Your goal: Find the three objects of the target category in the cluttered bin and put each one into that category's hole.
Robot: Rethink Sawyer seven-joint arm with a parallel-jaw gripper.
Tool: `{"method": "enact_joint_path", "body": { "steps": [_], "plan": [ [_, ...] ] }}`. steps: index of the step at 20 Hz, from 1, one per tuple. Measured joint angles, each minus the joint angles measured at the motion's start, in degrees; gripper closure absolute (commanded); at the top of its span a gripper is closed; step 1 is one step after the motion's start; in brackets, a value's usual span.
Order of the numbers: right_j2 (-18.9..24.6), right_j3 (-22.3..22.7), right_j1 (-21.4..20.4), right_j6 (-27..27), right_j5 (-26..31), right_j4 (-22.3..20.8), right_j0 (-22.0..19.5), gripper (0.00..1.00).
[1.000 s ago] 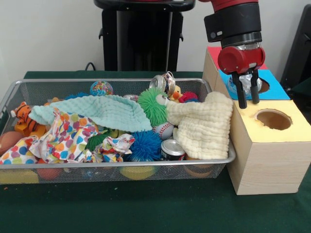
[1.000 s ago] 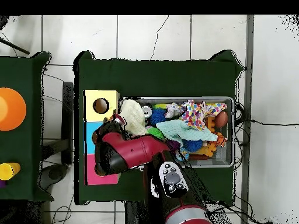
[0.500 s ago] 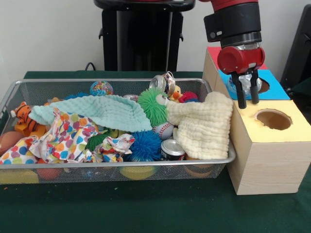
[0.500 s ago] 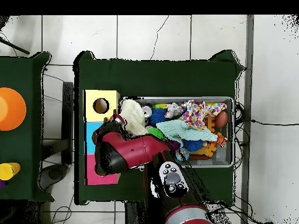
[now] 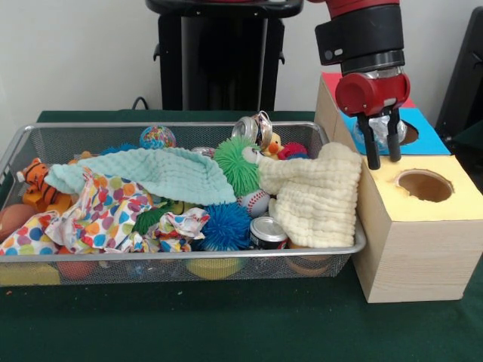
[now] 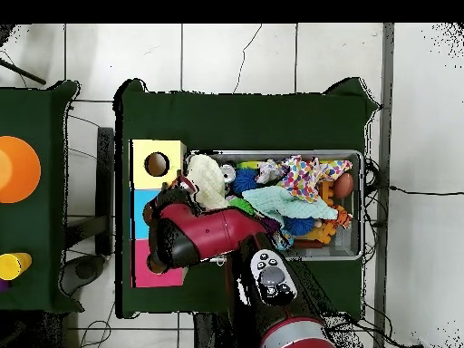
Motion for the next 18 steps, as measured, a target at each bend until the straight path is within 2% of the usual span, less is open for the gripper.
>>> {"method": "enact_joint_path", "body": {
  "steps": [9,18],
  "plan": [
    [1.93,-0.54,0.00,0.00,3.23,0.22,-2.11,0.00],
    [2.26,-0.56,0.07,0.00,3.57,0.20,-3.52,0.00]
  ]
}}
